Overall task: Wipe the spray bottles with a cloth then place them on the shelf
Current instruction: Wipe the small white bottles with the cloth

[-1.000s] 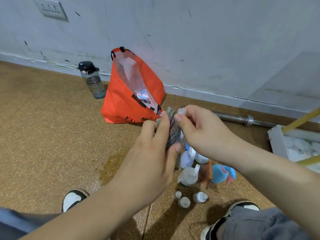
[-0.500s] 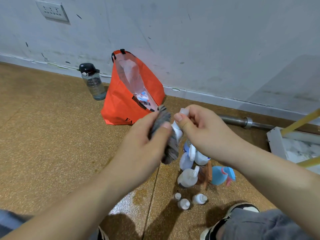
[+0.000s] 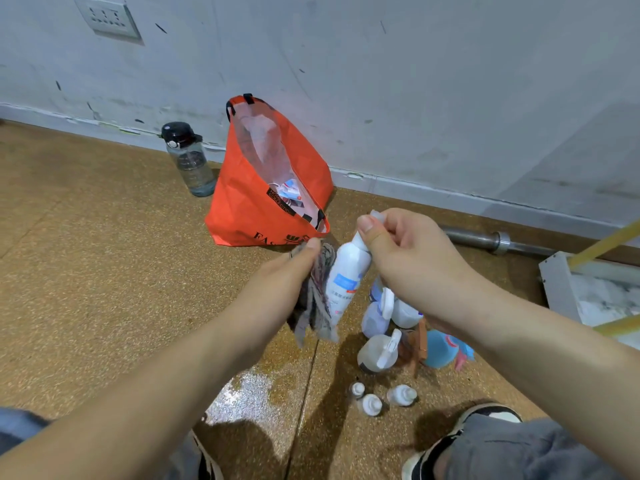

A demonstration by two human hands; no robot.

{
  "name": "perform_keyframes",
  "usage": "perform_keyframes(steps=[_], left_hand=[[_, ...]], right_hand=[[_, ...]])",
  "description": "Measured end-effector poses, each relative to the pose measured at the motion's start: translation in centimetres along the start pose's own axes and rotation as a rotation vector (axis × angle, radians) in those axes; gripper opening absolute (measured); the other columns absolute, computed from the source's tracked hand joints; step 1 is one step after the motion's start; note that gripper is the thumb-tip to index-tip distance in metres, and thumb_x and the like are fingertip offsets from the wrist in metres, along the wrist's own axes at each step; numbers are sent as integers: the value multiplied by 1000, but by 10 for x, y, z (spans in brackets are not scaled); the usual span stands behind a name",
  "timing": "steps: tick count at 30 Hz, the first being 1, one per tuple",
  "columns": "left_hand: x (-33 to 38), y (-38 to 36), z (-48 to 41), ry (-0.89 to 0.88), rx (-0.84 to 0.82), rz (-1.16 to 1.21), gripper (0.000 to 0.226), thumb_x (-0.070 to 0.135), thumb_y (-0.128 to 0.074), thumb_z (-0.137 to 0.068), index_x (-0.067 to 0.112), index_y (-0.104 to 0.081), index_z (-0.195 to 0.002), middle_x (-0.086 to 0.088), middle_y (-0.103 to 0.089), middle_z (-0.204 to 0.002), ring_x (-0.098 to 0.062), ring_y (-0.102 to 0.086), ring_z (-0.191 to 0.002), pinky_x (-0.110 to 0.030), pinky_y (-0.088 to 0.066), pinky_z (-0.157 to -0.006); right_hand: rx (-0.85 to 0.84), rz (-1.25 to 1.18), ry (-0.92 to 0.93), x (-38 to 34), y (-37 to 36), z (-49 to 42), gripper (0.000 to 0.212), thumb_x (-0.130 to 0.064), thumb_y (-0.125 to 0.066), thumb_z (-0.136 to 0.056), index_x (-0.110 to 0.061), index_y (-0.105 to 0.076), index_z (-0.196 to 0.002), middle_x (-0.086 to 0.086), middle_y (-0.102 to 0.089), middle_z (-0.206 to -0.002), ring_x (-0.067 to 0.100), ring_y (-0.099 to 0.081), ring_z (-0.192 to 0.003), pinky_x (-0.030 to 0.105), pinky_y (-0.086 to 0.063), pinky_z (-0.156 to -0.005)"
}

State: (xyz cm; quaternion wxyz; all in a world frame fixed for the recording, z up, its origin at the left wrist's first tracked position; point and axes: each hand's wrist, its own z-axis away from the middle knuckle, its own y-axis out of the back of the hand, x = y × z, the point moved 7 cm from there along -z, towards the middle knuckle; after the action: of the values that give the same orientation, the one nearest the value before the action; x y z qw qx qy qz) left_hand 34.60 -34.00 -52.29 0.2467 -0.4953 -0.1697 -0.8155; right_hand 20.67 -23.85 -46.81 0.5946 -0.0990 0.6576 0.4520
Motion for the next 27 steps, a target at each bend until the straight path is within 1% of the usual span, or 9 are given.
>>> perform_keyframes(steps=[4,8,10,13,16,19,23,25,27], left_hand=[[-12,-25,16,233,-207,352,55,61,-52,-96,16,-81,-107,-13,-78,-100,-32,-74,-86,-47,-61,-83],[-17,-27,11,276,-261,435,55,55,-75,-77,10,-78,-107,-16,-71,-86,-30,-64,-64,-32,-52,-59],[-20,-23,3,354,-286,477,61,57,-69,-78,6,-72,-112,-17,-68,-80,-26,-59,-54,-27,-44,-50],[-23,-17,-6,391,-370,427,54,54,-54,-82,4,-74,-92,-23,-60,-62,-27,-51,-39,-29,-20,-45],[-26,-20,-15,418,-296,366,51,51,-50,-89,6,-72,-78,-20,-62,-58,-27,-55,-40,-28,-26,-46],[-12,-10,-12,161,73,119,45,44,-48,-107,11,-60,-79,0,-63,-46,-14,-60,-38,-23,-45,-40],[19,-18,31,-648,215,-627,36,55,-55,-99,26,-60,-120,9,-61,-104,-8,-60,-96,-27,-46,-82],[19,-22,27,-751,202,-720,45,51,-54,-100,21,-54,-134,6,-54,-116,-9,-53,-106,-23,-39,-86],[15,-20,17,-650,174,-704,44,55,-47,-101,24,-54,-132,8,-56,-115,-8,-53,-104,-22,-37,-83]], right_hand=[[36,-37,-59,11,6,-5,43,-47,-55,-103,-8,-61,-85,-7,-45,-57,14,-38,-51,35,-36,-61],[-129,-302,-237,18,-2,-6,40,-42,-59,-103,-12,-54,-78,5,-44,-61,18,-36,-51,33,-31,-51],[-276,-448,-293,10,-5,-6,27,-32,-62,-102,-10,-59,-87,6,-46,-63,15,-35,-52,28,-26,-49],[-402,-474,-244,-1,-4,-3,16,-20,-63,-99,-6,-67,-106,5,-44,-64,13,-35,-53,27,-26,-50],[-415,-421,-137,-5,-7,-1,28,-21,-62,-100,6,-69,-102,6,-38,-63,15,-31,-54,28,-26,-51],[-263,-328,-128,3,-3,-4,46,-35,-67,-99,10,-64,-91,7,-37,-59,20,-29,-55,32,-28,-51],[-84,-120,-145,12,-4,0,60,-48,-72,-93,10,-59,-82,10,-42,-63,21,-35,-58,38,-34,-59],[-34,-57,-146,12,-3,3,55,-48,-70,-95,4,-61,-77,8,-45,-59,18,-38,-54,34,-35,-57],[-3,-13,-139,10,0,6,46,-45,-67,-98,-9,-59,-71,0,-41,-52,16,-34,-46,26,-32,-51]])
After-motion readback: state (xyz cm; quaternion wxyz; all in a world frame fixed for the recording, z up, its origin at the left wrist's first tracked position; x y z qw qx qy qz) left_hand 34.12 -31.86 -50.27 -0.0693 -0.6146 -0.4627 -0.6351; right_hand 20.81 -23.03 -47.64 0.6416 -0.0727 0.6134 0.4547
